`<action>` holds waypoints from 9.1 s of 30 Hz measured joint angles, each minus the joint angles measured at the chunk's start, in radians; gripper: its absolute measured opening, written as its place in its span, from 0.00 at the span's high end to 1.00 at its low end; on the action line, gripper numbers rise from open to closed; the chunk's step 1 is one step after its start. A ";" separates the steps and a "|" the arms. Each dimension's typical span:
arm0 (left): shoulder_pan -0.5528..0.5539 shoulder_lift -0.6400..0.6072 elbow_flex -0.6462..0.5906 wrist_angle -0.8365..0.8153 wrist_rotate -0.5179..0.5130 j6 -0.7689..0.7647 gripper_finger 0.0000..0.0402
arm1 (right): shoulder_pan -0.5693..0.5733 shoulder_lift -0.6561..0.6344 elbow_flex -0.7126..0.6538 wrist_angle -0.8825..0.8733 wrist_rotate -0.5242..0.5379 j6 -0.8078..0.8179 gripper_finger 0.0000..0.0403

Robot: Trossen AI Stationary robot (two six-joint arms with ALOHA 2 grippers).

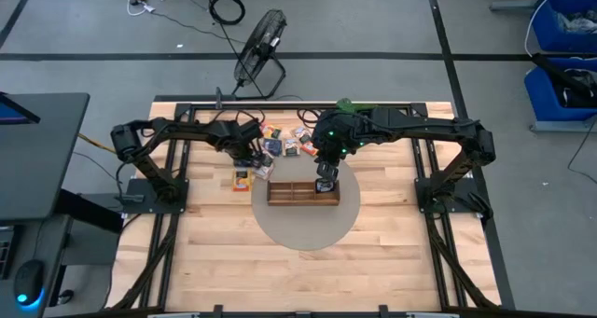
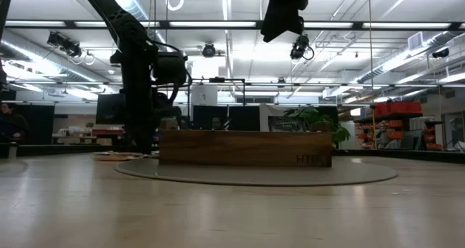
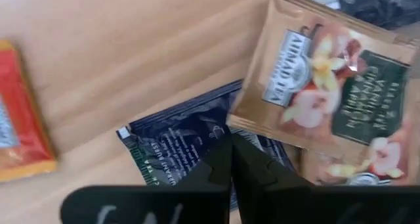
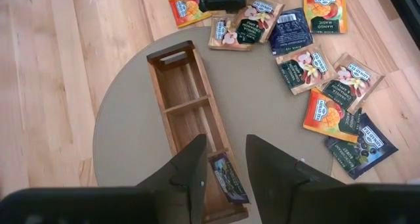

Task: Pick & Place Tea
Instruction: Put the blue tea bag into the right section of the wooden organizer

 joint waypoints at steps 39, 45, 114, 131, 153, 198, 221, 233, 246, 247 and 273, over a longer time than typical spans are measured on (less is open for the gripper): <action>0.085 0.018 0.006 -0.084 0.031 0.432 0.09 | 0.000 0.000 0.000 0.048 0.000 -0.012 0.72; 0.084 0.035 0.006 -0.080 0.039 0.437 0.19 | 0.000 0.000 0.000 0.048 -0.001 0.001 0.72; -0.142 -0.618 0.000 1.145 -0.027 -0.086 0.99 | -0.116 -0.025 0.000 0.993 -0.029 0.120 0.35; -0.164 -0.507 0.000 1.335 -0.037 -0.154 0.99 | -0.114 -0.023 0.000 0.955 -0.018 0.120 0.48; -0.217 -0.425 0.039 1.400 -0.044 -0.179 0.99 | -0.114 -0.023 0.000 0.937 -0.018 0.147 0.56; -0.215 -0.407 0.074 1.348 -0.022 -0.063 0.99 | -0.147 -0.115 0.000 0.792 -0.089 0.094 0.59; -0.216 -0.409 0.074 1.358 -0.028 -0.048 0.99 | -0.159 -0.103 0.001 0.853 -0.096 0.099 0.55; -0.217 -0.409 0.074 1.376 0.001 -0.028 0.99 | -0.155 -0.078 -0.001 0.879 -0.106 0.124 0.58; -0.223 -0.409 0.074 1.366 0.002 -0.041 0.99 | -0.151 -0.069 0.000 0.930 -0.107 0.147 0.79; -0.223 -0.409 0.074 1.366 0.002 -0.041 0.99 | -0.151 -0.069 0.000 0.932 -0.109 0.147 0.85; -0.222 -0.410 0.074 1.367 0.119 -0.124 0.62 | -0.165 -0.165 0.000 0.828 -0.162 -0.045 1.00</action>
